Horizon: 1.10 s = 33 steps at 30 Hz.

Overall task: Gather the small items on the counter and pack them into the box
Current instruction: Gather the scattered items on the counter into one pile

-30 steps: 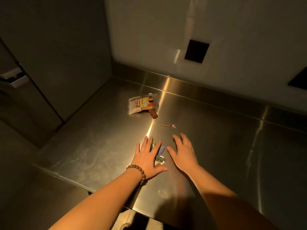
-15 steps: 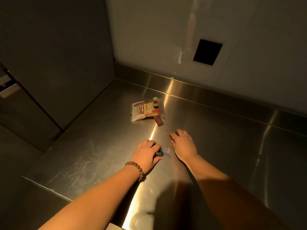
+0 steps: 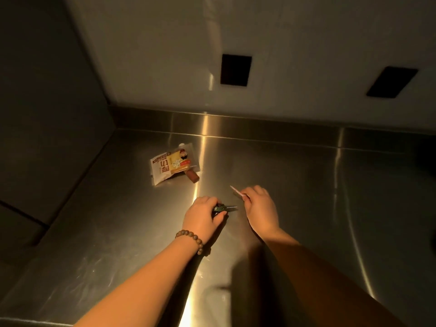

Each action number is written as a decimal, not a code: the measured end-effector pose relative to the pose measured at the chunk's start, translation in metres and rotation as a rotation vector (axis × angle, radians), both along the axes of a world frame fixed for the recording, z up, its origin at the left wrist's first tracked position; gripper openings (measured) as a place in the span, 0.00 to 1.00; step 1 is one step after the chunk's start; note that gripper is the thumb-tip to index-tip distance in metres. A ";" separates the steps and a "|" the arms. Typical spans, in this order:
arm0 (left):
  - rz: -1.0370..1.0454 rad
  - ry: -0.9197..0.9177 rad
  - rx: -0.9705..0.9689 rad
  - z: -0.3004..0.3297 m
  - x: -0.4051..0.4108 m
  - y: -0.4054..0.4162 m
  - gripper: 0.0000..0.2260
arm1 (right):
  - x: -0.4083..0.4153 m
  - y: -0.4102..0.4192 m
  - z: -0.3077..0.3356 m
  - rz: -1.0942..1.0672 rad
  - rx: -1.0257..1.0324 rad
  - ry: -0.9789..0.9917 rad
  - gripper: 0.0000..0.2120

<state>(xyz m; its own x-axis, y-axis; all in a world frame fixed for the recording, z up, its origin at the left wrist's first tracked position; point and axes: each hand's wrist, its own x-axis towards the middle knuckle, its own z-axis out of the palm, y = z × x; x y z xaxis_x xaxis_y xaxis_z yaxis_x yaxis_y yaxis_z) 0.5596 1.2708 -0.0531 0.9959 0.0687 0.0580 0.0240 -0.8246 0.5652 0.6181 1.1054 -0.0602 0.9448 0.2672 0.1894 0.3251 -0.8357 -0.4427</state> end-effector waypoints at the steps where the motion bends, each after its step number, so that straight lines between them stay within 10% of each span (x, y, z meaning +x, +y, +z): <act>1: -0.024 -0.009 -0.010 0.004 0.005 -0.012 0.08 | -0.003 -0.013 0.004 -0.030 0.021 -0.001 0.10; 20: -0.567 -0.068 -0.086 0.019 0.067 -0.442 0.08 | -0.057 -0.452 0.038 -0.660 0.175 -0.186 0.10; 33: -0.254 0.072 -0.161 -0.004 0.112 -0.602 0.08 | -0.065 -0.610 0.015 -0.684 0.198 -0.082 0.12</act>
